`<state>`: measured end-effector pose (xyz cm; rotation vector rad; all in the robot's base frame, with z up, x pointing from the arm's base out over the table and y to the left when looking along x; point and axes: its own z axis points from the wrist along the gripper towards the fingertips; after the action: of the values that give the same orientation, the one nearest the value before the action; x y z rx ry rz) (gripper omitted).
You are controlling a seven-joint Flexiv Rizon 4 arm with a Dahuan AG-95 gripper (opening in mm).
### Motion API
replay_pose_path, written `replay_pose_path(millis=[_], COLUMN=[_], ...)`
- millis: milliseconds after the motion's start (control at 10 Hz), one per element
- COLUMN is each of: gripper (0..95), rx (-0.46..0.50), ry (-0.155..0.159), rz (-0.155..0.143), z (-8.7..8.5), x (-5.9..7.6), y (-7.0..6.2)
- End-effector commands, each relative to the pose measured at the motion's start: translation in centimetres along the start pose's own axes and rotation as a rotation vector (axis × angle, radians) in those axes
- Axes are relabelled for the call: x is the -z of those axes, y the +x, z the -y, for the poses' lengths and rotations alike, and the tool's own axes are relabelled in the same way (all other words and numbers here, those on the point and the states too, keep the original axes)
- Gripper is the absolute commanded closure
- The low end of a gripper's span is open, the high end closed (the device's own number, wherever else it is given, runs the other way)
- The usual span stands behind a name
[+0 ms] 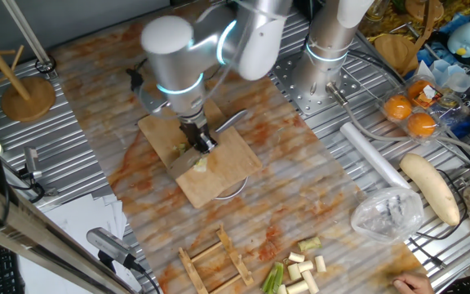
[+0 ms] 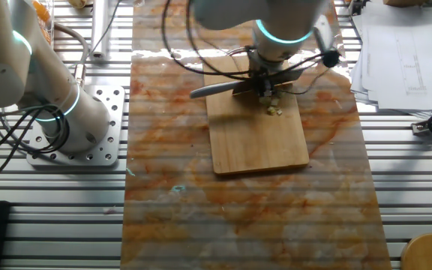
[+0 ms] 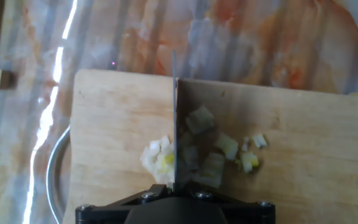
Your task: Chop the scallions
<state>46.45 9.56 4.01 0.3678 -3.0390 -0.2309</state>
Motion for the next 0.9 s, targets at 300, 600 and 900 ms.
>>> replay_pose_path(millis=[300, 600, 900], gripper=[95.0, 95.0, 95.0], rx=[0.051, 0.109, 0.223], ry=[0.013, 0.017, 0.075], rz=[-0.047, -0.067, -0.052], z=[0.9, 1.9, 3.4], x=[2.3, 3.6, 3.3], y=[1.1, 3.0, 3.2])
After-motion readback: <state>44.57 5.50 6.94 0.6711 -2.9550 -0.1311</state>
